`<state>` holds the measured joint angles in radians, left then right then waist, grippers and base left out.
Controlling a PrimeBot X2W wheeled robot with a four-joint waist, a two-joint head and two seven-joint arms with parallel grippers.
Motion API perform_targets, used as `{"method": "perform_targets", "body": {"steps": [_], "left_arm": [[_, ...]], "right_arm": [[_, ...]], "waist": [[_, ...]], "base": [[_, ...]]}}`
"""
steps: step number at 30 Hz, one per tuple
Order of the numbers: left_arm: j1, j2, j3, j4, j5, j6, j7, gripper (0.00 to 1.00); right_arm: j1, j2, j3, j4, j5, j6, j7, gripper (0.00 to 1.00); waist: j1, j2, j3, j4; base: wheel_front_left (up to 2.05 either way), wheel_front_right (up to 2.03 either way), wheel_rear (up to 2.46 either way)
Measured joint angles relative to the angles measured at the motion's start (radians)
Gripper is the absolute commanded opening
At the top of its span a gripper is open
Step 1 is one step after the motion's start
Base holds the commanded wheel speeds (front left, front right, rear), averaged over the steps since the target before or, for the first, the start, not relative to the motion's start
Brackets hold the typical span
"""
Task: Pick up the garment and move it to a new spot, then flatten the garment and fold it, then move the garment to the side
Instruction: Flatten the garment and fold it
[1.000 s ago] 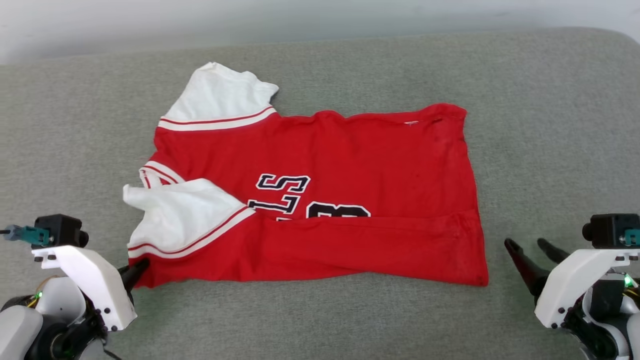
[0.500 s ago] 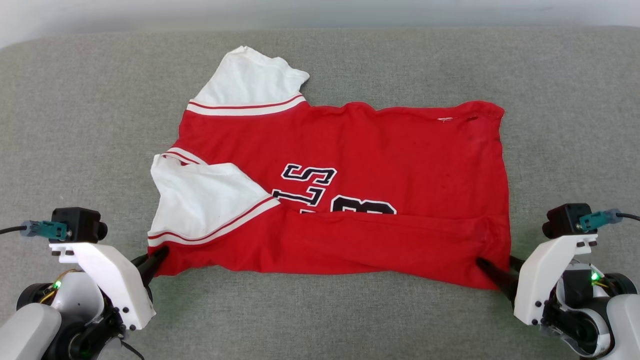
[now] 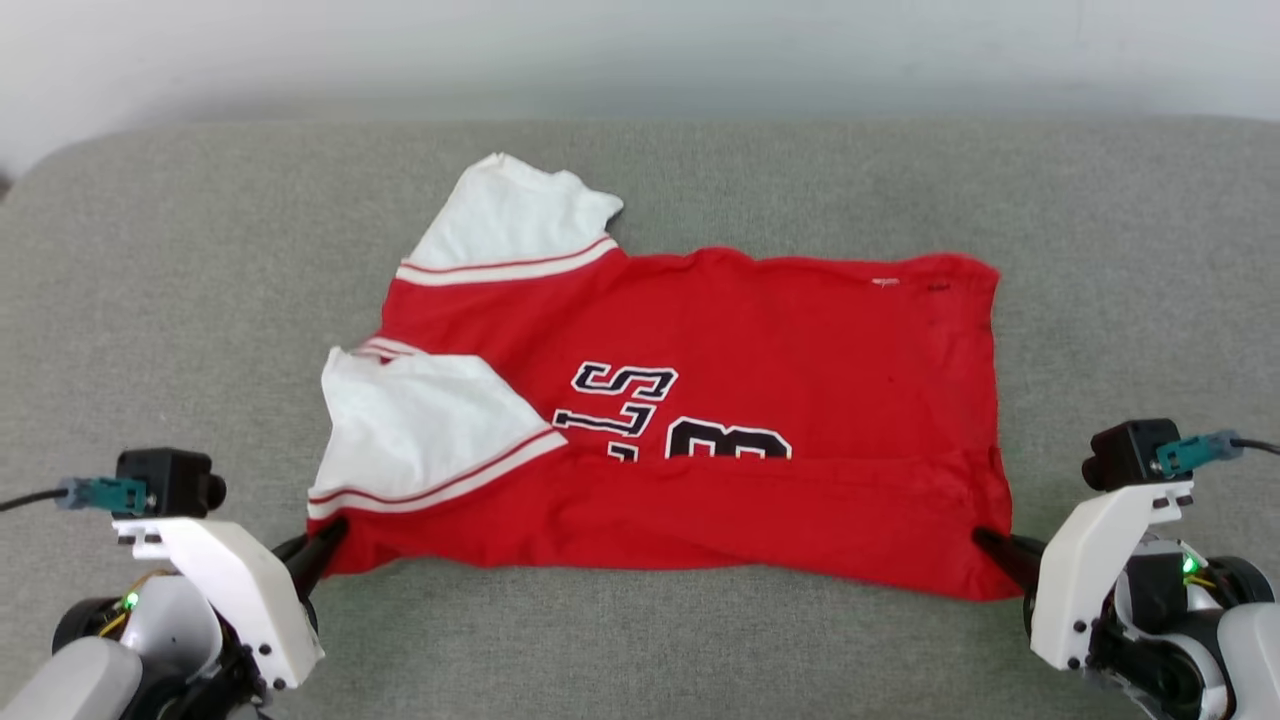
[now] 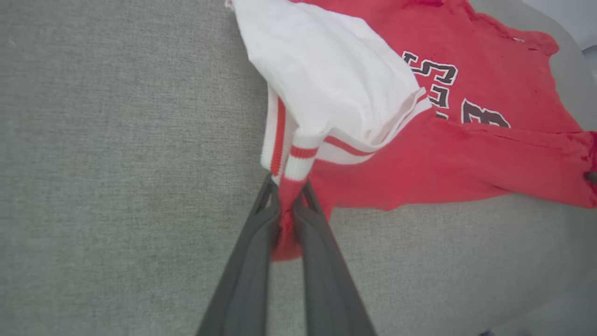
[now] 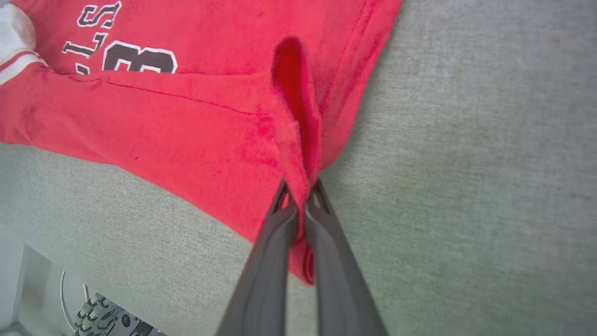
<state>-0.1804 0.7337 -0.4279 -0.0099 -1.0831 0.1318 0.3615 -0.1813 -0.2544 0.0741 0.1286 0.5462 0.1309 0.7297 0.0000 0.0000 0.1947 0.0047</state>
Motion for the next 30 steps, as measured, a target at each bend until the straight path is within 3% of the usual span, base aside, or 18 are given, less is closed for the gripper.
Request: {"method": "perform_targets", "body": {"steps": [14,20,21,22,23,24,30], "left_arm": [[0.216,0.017,0.005,-0.064,-0.034,0.065,-0.032,0.0],[0.258,-0.006,-0.014,-0.064,-0.045,0.069,-0.043,0.0],[0.252,-0.021,-0.013,-0.056,-0.041,0.069,-0.056,0.06],[0.242,-0.029,-0.019,-0.043,-0.034,0.069,-0.057,0.38],[0.233,-0.034,-0.026,-0.032,-0.028,0.064,-0.057,0.87],[0.222,-0.044,-0.025,-0.02,-0.028,0.06,-0.065,1.0],[0.163,-0.081,-0.01,0.031,0.005,0.045,-0.14,1.0]], "right_arm": [[0.198,0.014,-0.045,-0.102,0.011,0.0,0.062,0.0],[0.252,0.039,-0.074,-0.116,-0.01,0.0,0.063,0.0],[0.253,0.044,-0.079,-0.11,-0.016,0.0,0.053,0.09],[0.253,0.05,-0.081,-0.102,-0.019,0.0,0.044,0.46],[0.252,0.052,-0.079,-0.097,-0.023,0.0,0.03,1.0],[0.252,0.053,-0.076,-0.091,-0.028,0.0,0.014,1.0],[0.235,0.05,-0.057,-0.102,-0.06,0.0,-0.162,1.0]], "waist": [[-0.0001,0.0,-0.173,0.013],[-0.0002,0.0,-0.191,0.012],[-0.0001,0.0,-0.187,0.012],[-0.0001,0.0,-0.182,0.011],[-0.0001,0.0,-0.177,0.01],[-0.0001,0.0,-0.172,0.009],[0.0,0.0,-0.159,-0.008]], "base": [[0.0,0.0,0.0],[0.0,0.0,0.0],[0.0,0.0,0.0],[0.0,0.0,0.0],[0.0,0.0,0.0],[0.0,0.0,0.0],[0.0,0.0,0.0]]}}
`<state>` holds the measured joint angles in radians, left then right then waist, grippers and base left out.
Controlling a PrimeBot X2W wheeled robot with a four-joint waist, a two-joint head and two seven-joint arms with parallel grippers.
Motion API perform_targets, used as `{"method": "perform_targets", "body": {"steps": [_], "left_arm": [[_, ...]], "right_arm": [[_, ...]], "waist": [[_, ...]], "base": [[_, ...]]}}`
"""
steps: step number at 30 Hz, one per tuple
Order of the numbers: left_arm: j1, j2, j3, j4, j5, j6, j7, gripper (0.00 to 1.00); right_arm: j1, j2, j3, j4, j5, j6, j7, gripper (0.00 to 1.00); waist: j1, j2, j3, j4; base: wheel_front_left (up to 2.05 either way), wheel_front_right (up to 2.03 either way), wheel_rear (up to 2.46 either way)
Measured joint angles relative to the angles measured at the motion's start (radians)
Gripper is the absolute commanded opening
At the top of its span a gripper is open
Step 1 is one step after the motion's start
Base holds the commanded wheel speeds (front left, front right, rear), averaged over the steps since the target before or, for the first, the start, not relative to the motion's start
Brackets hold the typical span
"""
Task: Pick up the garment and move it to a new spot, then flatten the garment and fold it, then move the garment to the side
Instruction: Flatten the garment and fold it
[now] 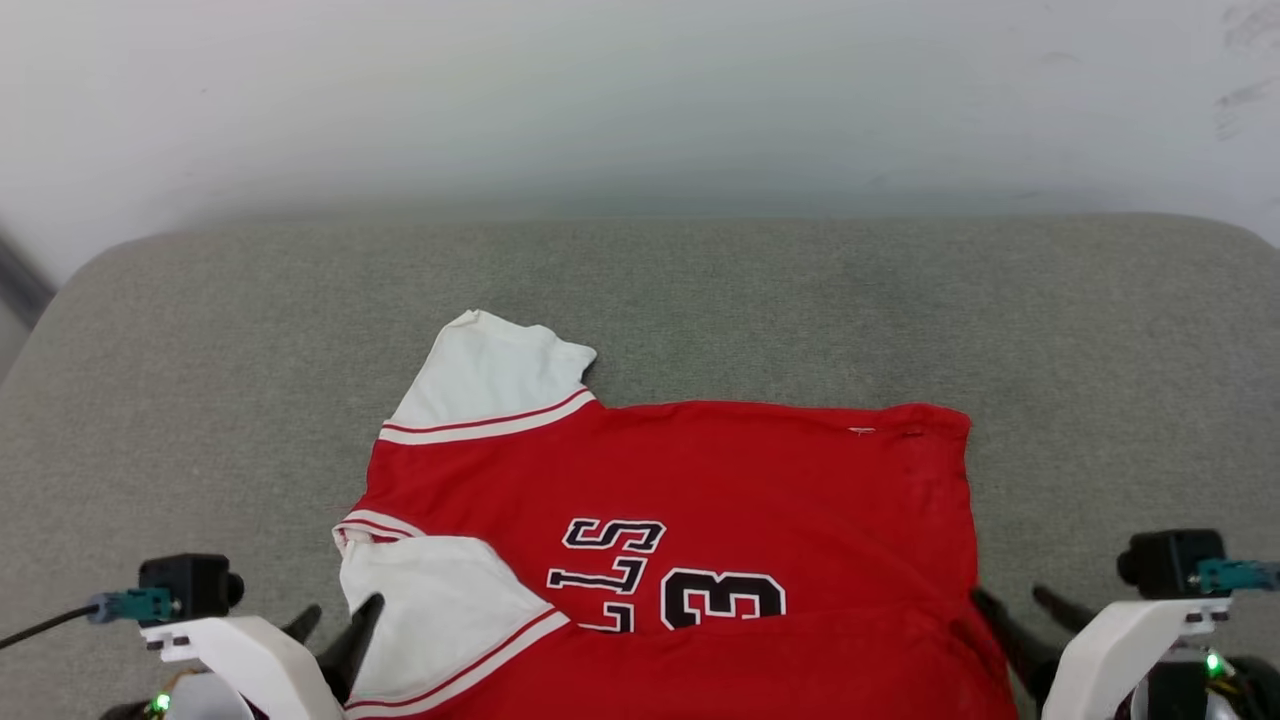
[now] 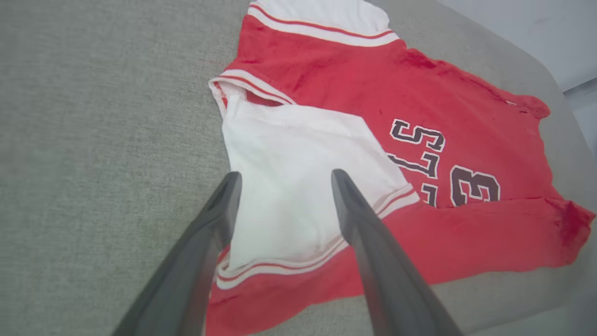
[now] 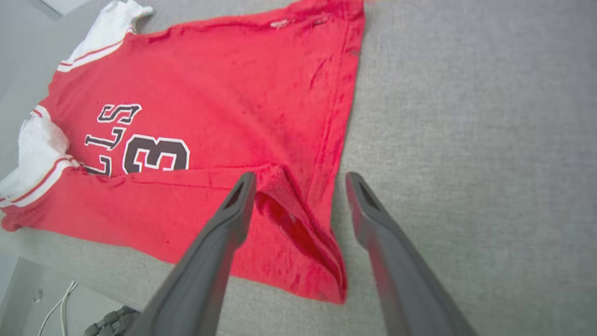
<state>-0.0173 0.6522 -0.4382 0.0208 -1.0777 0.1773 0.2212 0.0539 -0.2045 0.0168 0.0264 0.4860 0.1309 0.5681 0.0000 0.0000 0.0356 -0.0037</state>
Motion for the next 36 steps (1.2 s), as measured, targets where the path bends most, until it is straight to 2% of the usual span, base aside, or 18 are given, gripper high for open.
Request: {"method": "perform_targets", "body": {"steps": [4,8,13,18,23,30,36], "left_arm": [[-0.037,0.001,0.014,0.004,0.048,0.003,-0.056,1.0],[-0.102,0.002,0.029,0.002,0.112,0.029,-0.115,1.0],[-0.223,-0.012,0.057,0.011,0.158,0.053,-0.163,1.0],[-0.378,-0.005,0.086,0.065,0.158,0.03,-0.145,1.0],[-0.539,0.033,0.092,0.131,0.122,-0.033,-0.036,1.0],[-0.733,0.13,0.064,0.222,0.066,-0.117,0.232,1.0],[-0.816,0.198,0.043,0.283,0.026,-0.124,0.438,1.0]], "right_arm": [[-0.021,0.015,-0.011,-0.038,-0.053,0.0,-0.165,1.0],[-0.046,0.046,-0.035,-0.072,-0.113,0.0,-0.288,1.0],[-0.099,0.075,-0.048,-0.121,-0.156,0.0,-0.366,1.0],[-0.168,0.086,-0.043,-0.179,-0.172,0.0,-0.388,1.0],[-0.214,0.098,-0.043,-0.217,-0.178,0.0,-0.399,1.0],[-0.257,0.121,-0.027,-0.216,-0.176,0.0,-0.432,1.0],[-0.274,0.137,-0.003,-0.177,-0.156,0.0,-0.472,1.0]], "waist": [[0.0,0.0,-0.008,-0.016],[0.0,0.0,-0.007,-0.035],[0.0,0.0,0.031,-0.056],[0.0001,0.0,0.109,-0.082],[0.0002,0.0,0.204,-0.116],[0.0003,0.0,0.332,-0.174],[0.0003,0.0,0.422,-0.231]], "base": [[0.0,0.0,0.0],[0.0,0.0,0.0],[0.0,0.0,0.0],[0.0,0.0,0.0],[0.0,0.0,0.0],[0.0,0.0,0.0],[0.0,0.0,0.0]]}}
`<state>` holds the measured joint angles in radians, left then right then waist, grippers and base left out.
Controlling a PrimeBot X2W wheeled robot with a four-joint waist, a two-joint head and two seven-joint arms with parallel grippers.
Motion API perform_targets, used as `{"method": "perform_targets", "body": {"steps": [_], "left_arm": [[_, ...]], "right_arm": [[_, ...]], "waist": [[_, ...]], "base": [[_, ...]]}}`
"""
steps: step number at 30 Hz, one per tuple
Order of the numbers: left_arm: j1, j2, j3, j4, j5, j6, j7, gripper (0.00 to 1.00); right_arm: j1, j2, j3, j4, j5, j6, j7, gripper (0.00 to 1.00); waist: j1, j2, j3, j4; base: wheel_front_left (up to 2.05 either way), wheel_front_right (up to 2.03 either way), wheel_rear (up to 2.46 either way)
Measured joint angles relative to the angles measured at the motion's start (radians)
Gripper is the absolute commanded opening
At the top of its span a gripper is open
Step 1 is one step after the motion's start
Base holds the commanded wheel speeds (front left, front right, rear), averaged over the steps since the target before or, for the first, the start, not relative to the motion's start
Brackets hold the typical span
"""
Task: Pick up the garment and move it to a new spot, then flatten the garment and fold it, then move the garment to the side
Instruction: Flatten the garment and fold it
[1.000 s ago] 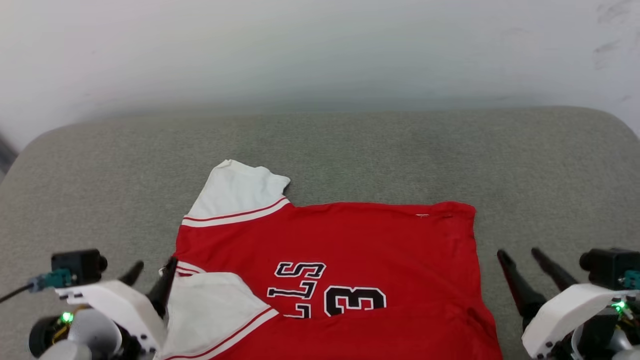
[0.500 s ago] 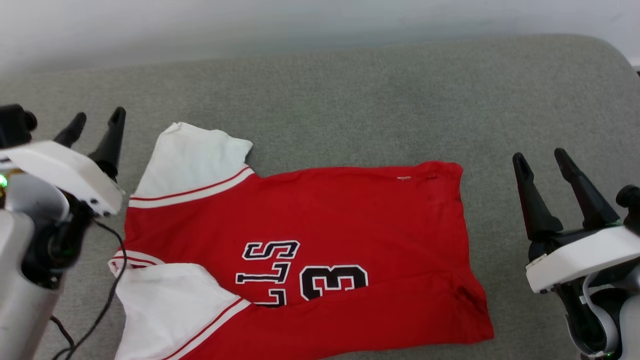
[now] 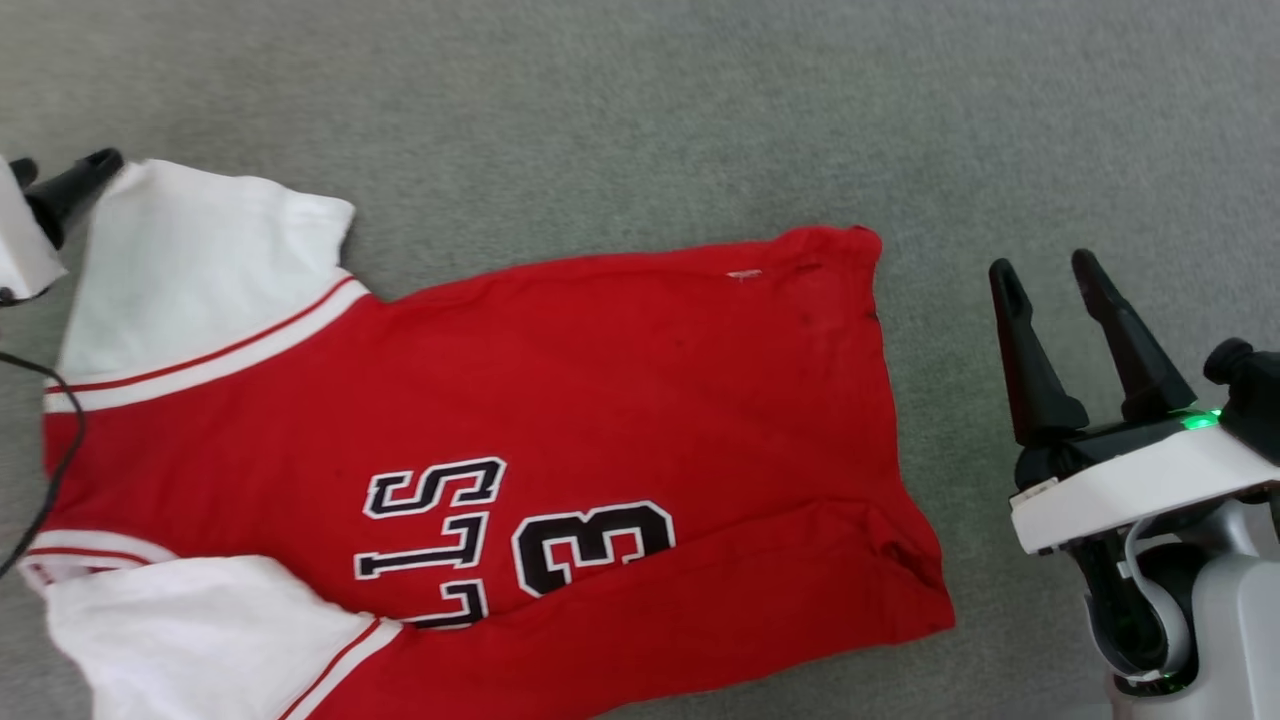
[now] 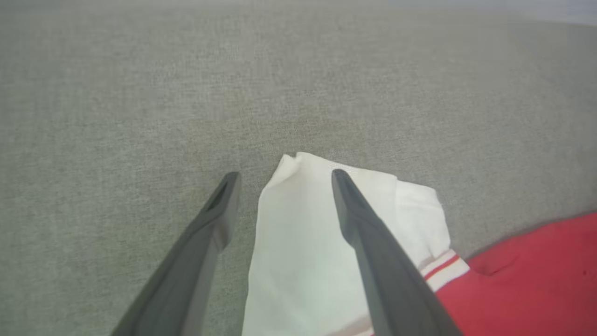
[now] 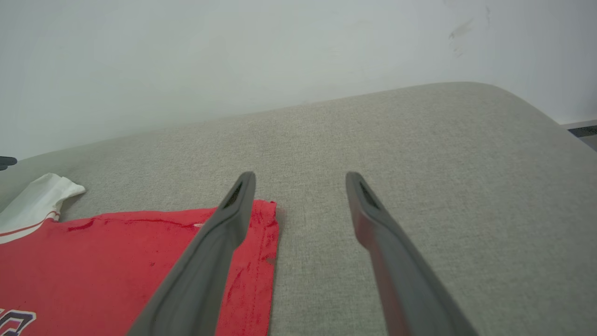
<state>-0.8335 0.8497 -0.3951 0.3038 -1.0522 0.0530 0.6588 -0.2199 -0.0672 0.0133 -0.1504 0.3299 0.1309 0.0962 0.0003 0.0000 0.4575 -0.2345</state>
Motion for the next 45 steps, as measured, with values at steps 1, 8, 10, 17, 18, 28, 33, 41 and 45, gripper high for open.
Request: {"method": "perform_targets", "body": {"steps": [1,8,10,17,18,28,33,41,45], "left_arm": [[-0.008,0.009,-0.005,0.007,-0.006,0.0,0.028,1.0],[-0.029,0.028,-0.023,0.042,-0.029,0.004,0.132,1.0],[-0.034,0.017,-0.01,0.059,-0.071,0.018,0.158,1.0],[-0.036,-0.008,-0.009,0.089,-0.085,0.02,0.154,0.0],[-0.037,-0.012,-0.011,0.091,-0.08,0.016,0.142,0.0],[-0.075,-0.087,-0.058,0.084,-0.014,-0.033,0.05,0.0],[-0.104,-0.11,-0.072,0.043,0.015,-0.061,0.007,0.0],[-0.124,-0.147,-0.094,-0.014,0.037,-0.086,-0.037,0.0],[-0.123,-0.157,-0.098,-0.008,0.037,-0.094,-0.052,0.0]], "right_arm": [[-0.002,0.002,0.004,0.008,0.003,0.0,-0.004,1.0],[-0.03,0.007,0.022,0.064,0.034,0.0,-0.039,1.0],[-0.035,0.008,0.026,0.074,0.04,0.0,-0.044,1.0],[-0.049,-0.001,0.031,0.09,0.089,0.0,-0.012,1.0],[-0.054,-0.009,0.033,0.095,0.101,0.0,-0.001,1.0],[-0.156,-0.151,0.059,0.226,0.214,0.0,0.276,1.0],[-0.234,-0.194,0.089,0.258,0.237,0.0,0.416,1.0],[-0.405,-0.237,0.153,0.379,0.259,0.0,0.681,1.0],[-0.448,-0.245,0.15,0.421,0.255,0.001,0.79,0.0]], "waist": [[0.0,0.0,0.013,-0.009],[-0.0001,0.0,0.081,-0.061],[-0.0001,0.0,0.09,-0.071],[-0.0002,0.0,0.093,-0.076],[-0.0002,0.0,0.091,-0.072],[-0.0001,0.0,0.052,0.01],[-0.0002,0.0,0.044,0.077],[-0.0002,-0.0001,0.065,0.173],[-0.0003,0.0,0.061,0.192]], "base": [[0.0,0.0,0.0],[0.0,0.0,0.0],[0.0,0.0,0.0],[0.0,0.0,0.0],[0.0,0.0,0.0],[0.0,0.0,0.0],[0.0,0.0,0.0],[0.0,0.0,0.0],[0.0,0.0,0.0]]}}
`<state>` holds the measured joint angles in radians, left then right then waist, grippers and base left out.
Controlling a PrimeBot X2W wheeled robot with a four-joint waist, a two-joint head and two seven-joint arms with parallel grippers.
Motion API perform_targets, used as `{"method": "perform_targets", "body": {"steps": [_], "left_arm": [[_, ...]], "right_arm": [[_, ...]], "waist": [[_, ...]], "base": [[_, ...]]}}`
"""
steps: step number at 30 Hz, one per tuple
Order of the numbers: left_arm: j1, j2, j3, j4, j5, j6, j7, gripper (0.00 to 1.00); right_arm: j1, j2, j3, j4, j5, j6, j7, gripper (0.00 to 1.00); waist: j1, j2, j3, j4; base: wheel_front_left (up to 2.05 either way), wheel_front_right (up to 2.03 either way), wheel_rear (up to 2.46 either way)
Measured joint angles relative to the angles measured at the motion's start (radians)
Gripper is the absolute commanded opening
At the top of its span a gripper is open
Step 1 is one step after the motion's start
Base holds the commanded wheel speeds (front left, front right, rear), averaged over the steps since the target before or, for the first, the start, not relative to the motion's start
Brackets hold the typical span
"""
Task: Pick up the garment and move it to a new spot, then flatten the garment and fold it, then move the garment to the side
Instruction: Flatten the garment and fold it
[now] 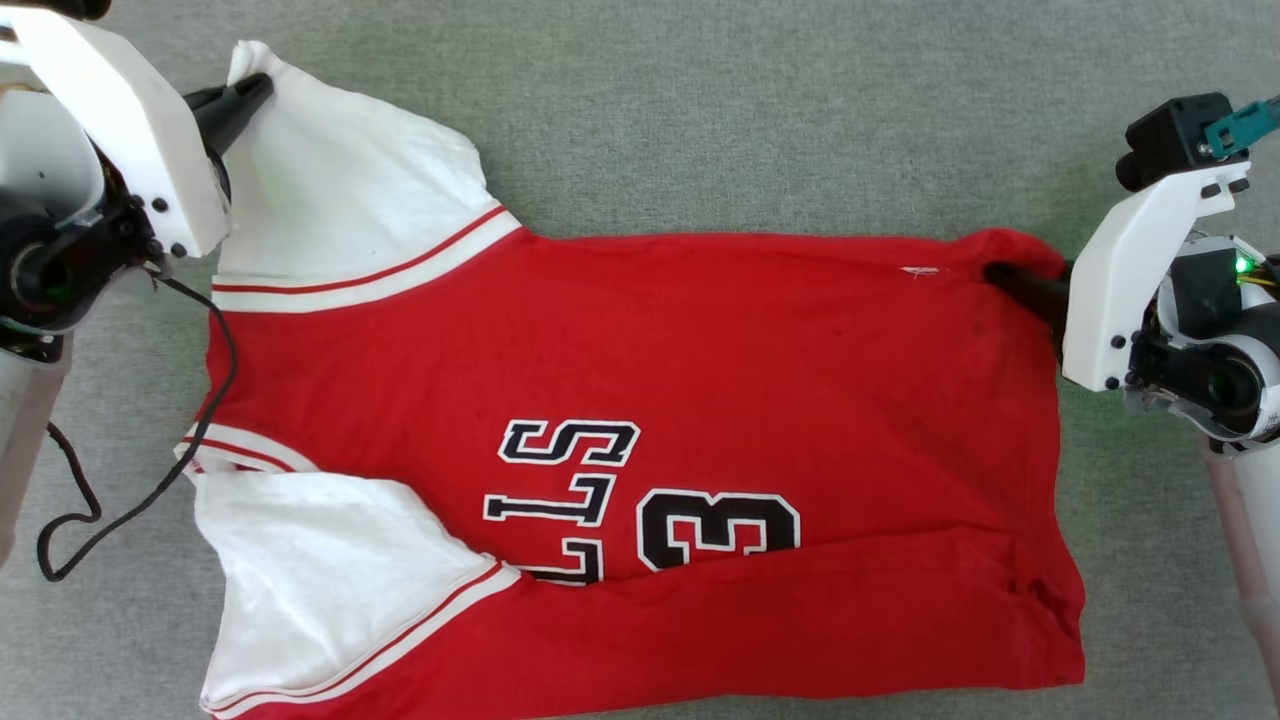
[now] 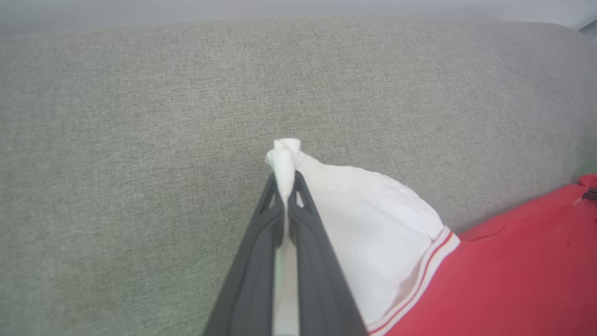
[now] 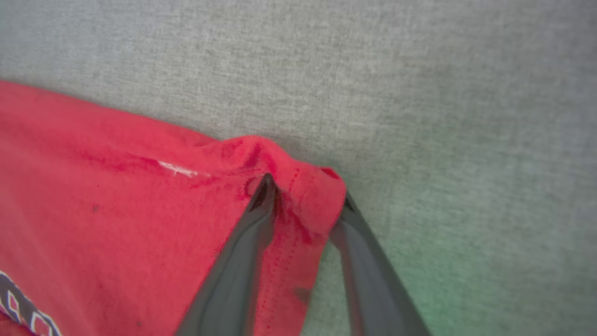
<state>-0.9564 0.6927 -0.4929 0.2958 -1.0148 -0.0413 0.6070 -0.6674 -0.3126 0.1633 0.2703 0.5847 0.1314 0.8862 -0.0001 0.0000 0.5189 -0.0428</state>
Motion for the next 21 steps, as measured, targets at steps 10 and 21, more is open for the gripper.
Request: {"method": "perform_targets", "body": {"steps": [10,21], "left_arm": [[0.078,-0.016,0.017,0.044,0.003,-0.003,-0.119,0.0],[0.442,-0.03,0.086,-0.03,-0.079,0.03,-0.316,0.0]], "right_arm": [[0.003,0.011,-0.028,-0.022,-0.06,0.0,-0.098,0.0],[0.255,0.044,-0.104,-0.105,-0.081,0.0,-0.193,0.0]], "waist": [[0.0001,0.0,-0.097,0.019],[0.0,0.0,-0.274,0.043]], "base": [[0.0,0.0,0.0],[0.0,0.0,0.0]]}}
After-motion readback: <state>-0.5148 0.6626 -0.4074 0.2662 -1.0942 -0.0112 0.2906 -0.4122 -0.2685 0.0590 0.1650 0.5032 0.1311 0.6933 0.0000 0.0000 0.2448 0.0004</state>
